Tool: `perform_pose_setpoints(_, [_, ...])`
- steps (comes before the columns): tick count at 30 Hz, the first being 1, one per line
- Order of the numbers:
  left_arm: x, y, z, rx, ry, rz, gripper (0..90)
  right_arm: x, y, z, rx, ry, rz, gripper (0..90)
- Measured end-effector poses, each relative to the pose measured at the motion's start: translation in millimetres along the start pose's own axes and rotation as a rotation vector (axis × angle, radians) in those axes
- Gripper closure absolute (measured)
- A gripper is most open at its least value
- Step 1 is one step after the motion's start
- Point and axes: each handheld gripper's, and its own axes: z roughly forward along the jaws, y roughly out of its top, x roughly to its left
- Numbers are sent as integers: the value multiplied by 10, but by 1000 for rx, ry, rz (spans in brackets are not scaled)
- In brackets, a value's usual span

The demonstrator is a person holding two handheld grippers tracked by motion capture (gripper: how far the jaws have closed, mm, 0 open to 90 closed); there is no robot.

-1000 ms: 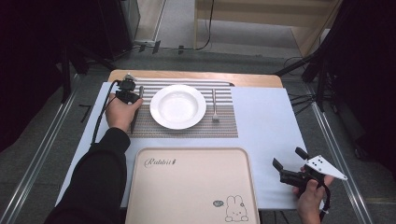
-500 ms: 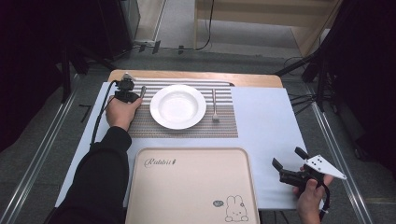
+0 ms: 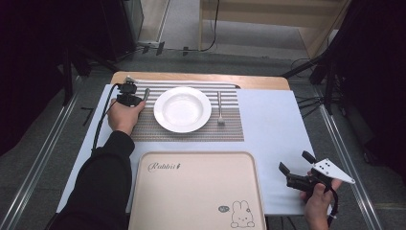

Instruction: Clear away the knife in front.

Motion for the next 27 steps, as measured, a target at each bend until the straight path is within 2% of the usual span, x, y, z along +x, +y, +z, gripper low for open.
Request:
perform_pose_setpoints(3, [-1,-12,-7,-11,-1,7,798,-1,0,0,0,0,2,0])
perform_pose_setpoints(5, [-4,-24,-24,-29,8,26,798,-3,0,-1,0,1,3,0])
perform_pose_setpoints(7, [5,-23,-45,-31,-14,23,798,-2,0,-1,0,1,5,0])
perform_pose_setpoints(11, [11,-18,-105,-46,-19,42,799,1,0,2,3,0,4,0])
perform_pose_setpoints(27, [2,-46,-361,-110,-59,58,798,-1,1,-1,0,5,1,0])
